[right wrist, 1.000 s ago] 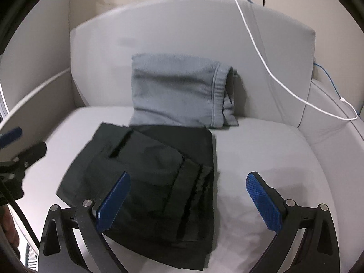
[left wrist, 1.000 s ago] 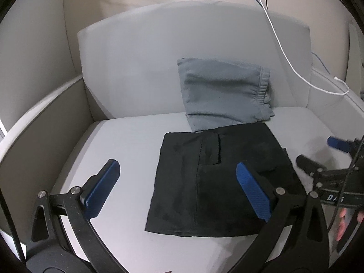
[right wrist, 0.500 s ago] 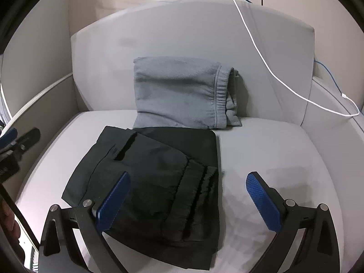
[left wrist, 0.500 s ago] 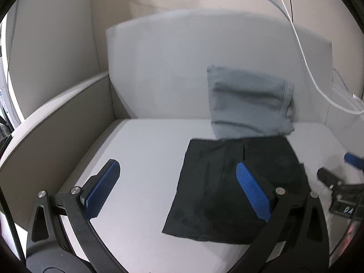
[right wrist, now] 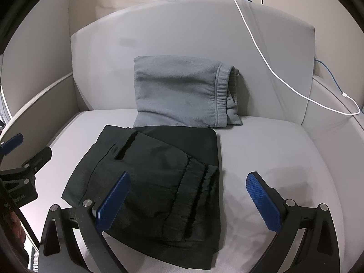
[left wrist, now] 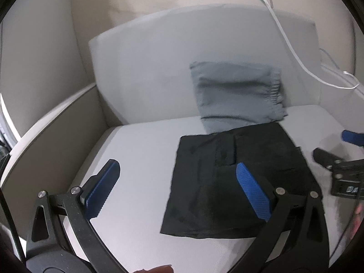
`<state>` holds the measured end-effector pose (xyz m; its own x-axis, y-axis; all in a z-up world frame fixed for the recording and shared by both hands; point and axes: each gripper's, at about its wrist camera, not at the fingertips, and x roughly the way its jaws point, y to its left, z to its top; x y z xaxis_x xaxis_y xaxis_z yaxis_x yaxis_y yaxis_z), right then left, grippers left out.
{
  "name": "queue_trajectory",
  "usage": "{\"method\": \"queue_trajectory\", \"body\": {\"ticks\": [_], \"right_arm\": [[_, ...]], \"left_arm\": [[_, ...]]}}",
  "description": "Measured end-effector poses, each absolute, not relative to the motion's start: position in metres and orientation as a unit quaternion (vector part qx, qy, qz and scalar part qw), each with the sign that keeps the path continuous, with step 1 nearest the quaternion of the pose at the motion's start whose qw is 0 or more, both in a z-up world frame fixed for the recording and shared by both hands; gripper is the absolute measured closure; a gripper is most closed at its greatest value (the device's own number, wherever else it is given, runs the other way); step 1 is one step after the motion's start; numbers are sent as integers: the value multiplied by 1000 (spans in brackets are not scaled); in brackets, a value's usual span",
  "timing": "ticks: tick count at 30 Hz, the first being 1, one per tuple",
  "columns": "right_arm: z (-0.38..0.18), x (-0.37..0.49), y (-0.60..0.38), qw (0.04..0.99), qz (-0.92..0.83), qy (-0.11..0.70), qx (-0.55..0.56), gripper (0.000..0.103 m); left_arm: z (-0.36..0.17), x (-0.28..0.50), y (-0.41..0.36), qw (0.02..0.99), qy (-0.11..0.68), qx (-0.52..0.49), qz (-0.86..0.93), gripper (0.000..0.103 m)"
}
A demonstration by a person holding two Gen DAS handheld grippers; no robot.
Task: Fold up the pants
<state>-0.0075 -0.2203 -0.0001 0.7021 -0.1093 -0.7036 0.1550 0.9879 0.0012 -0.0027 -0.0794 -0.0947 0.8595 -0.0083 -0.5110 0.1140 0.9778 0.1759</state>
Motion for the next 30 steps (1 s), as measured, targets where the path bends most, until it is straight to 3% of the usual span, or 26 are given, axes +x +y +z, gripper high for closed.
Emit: {"method": "queue_trajectory", "body": {"ticks": [30], "right_arm": [[-8,-4,-214,916,-69,393,35,0]], "left_arm": [[-99,15,-49,942,333,5,-32,1]]}}
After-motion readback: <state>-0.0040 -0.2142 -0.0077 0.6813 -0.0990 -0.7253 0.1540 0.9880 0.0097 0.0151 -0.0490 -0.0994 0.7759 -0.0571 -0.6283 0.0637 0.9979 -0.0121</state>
